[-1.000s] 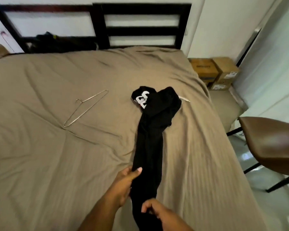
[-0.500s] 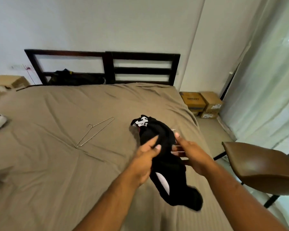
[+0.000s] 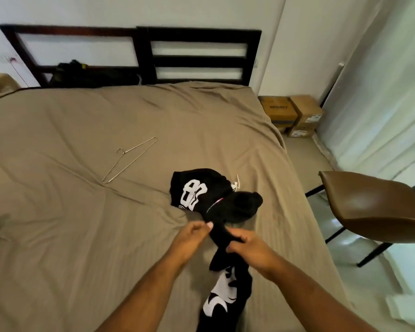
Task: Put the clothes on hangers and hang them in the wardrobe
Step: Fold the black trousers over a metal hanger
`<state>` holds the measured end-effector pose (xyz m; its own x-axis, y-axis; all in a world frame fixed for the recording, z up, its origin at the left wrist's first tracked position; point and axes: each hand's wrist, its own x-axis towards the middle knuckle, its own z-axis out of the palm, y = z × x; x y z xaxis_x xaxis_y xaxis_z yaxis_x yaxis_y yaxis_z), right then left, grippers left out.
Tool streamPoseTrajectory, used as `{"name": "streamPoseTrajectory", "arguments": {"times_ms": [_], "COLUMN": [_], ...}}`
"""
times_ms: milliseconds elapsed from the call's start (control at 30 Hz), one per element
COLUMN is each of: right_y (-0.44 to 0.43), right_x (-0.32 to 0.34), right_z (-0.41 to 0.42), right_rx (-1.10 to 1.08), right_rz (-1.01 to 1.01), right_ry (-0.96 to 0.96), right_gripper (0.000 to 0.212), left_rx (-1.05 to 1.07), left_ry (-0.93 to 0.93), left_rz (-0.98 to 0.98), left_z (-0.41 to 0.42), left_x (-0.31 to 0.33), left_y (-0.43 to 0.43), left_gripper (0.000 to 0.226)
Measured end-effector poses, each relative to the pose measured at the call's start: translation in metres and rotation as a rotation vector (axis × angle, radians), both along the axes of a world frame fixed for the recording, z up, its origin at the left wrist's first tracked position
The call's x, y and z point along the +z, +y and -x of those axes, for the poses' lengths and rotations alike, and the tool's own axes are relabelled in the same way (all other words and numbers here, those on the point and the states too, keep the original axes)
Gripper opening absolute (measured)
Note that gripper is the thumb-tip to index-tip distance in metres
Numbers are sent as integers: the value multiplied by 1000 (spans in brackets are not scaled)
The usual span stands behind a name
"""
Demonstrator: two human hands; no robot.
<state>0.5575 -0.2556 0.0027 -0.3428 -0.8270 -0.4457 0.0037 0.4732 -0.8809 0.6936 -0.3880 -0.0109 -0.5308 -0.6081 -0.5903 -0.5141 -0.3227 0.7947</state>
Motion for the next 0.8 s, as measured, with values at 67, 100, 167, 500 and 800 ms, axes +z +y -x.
{"name": "streamPoseTrajectory", "arguments": {"times_ms": [67,100,167,500,800], "right_y": [13,18,25,58,71], "right_x": [-11,-13,-12,-13,-18], "right_z": [-7,-10,-9,45,115], "right_rx": [175,258,415,464,-478], "right_rz": [-2,-1,1,-43,-140], "right_ry": [114,149,263,79,-712], "right_gripper": [53,50,48,38,58], "left_rx": [82,63,-148,-688,-374], "left_ry": [16,-29,-197,-618,-11], "left_rz": [7,77,296,533,574], "left_z": [18,27,47,88,116], "left_x": [-6,-12,-28,-45,30], "left_y": [0,-1,-3,24,70], "left_gripper": [70,97,131,30,53]}}
